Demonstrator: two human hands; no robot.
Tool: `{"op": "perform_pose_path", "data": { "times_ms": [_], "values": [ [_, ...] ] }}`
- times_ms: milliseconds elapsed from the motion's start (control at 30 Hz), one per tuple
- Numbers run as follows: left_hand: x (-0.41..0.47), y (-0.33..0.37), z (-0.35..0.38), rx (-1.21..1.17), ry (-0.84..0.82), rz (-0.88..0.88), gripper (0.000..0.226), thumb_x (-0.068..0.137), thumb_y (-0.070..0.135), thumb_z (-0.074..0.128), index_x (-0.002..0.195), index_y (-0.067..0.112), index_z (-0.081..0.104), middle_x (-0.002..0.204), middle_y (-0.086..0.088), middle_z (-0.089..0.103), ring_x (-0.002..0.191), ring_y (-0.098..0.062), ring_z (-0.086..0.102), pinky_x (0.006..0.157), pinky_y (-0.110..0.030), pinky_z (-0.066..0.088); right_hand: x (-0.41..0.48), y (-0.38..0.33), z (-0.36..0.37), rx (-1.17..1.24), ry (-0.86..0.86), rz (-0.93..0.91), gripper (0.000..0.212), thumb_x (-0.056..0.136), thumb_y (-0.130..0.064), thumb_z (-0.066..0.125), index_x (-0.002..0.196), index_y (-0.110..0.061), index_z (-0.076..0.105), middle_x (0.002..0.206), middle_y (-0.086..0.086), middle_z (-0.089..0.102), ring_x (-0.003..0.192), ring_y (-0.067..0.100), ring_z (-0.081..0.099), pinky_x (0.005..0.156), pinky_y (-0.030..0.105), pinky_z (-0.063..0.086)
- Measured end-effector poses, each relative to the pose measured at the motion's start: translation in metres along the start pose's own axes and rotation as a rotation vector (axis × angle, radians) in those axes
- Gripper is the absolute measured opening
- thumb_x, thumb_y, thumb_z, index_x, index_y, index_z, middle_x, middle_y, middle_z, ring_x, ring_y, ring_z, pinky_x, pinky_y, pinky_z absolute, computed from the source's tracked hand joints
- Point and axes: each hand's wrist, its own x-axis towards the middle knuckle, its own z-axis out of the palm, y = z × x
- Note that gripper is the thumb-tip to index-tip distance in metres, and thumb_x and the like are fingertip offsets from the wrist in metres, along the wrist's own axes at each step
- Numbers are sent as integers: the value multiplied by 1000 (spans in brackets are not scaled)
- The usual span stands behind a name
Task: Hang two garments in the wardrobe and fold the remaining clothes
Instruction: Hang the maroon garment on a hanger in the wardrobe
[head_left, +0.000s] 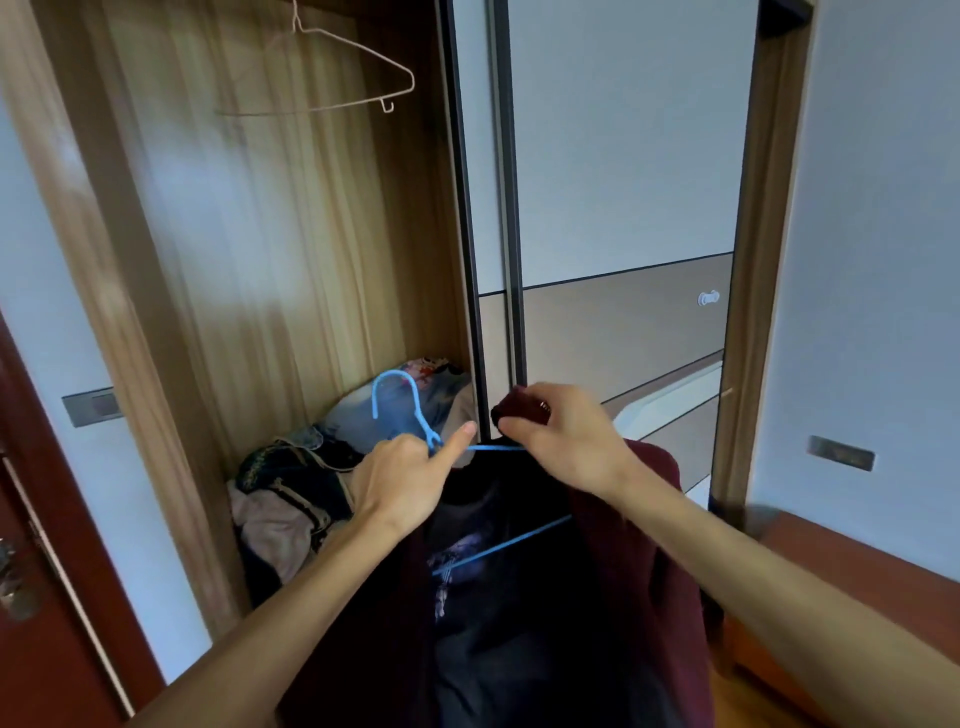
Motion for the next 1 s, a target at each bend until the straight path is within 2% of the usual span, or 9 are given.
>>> {"op": "perform_pose_path", "data": {
  "times_ms": [167,267,400,500,567,633,700,833,1000],
  "values": [
    [6,13,-18,-92,5,-55,76,86,79,39,53,11,45,56,-3,55,58,-22,57,52,-34,37,9,1,26,-19,98,-109,16,93,-27,62,94,-11,66,78,4,70,71,20,65,70,40,52],
    [3,30,-18,-128,-24,-46,48,98,48,47,73,10,60,84,-11,68,90,-35,66,65,-34,39,12,-16,32,82,83,-157,14,95,-23,60,97,-10,66,70,1,66,60,7,60,64,31,49],
    [6,30,-25,-281,17,-24,42,96,37,45,62,12,49,67,-7,59,82,-38,63,64,-37,43,4,-29,17,249,-157,-212,32,102,-32,48,102,-8,69,96,5,73,90,9,66,87,28,48],
    [7,23,-31,-263,73,-6,48,94,36,50,58,5,52,61,-12,61,69,-36,63,67,-43,51,13,-13,-23,-225,-181,-338,42,103,-41,40,101,-14,72,112,5,59,106,7,47,99,33,35],
    [7,26,-33,-246,99,4,54,95,34,52,54,-1,51,57,-16,61,60,-33,61,61,-43,49,22,1,-44,-545,-248,-376,46,98,-58,37,129,-33,61,132,3,46,126,17,37,111,38,27],
    [9,31,-35,-203,121,13,54,96,35,52,53,1,49,53,-12,58,52,-24,55,56,-37,40,27,10,-52,-627,-401,-297,57,95,-65,42,138,-29,49,126,8,55,122,26,48,105,39,36],
    [11,36,-36,-143,132,34,56,97,36,51,50,7,42,47,-3,47,46,-14,45,56,-32,31,29,15,-53,-638,-486,-269,59,92,-66,45,127,-19,55,108,8,67,105,27,61,92,38,46],
    [15,45,-39,-71,151,93,63,103,40,43,46,14,35,46,3,39,44,-9,38,56,-32,26,29,23,-56,-366,-576,-196,51,91,-61,54,97,-12,69,91,7,73,86,21,69,87,43,53],
    [37,47,-52,62,227,165,70,102,51,38,44,12,32,45,0,35,42,-11,34,55,-32,25,29,16,-55,369,-554,159,36,83,-39,74,93,-4,78,88,14,78,82,26,76,82,39,61]
  ]
}}
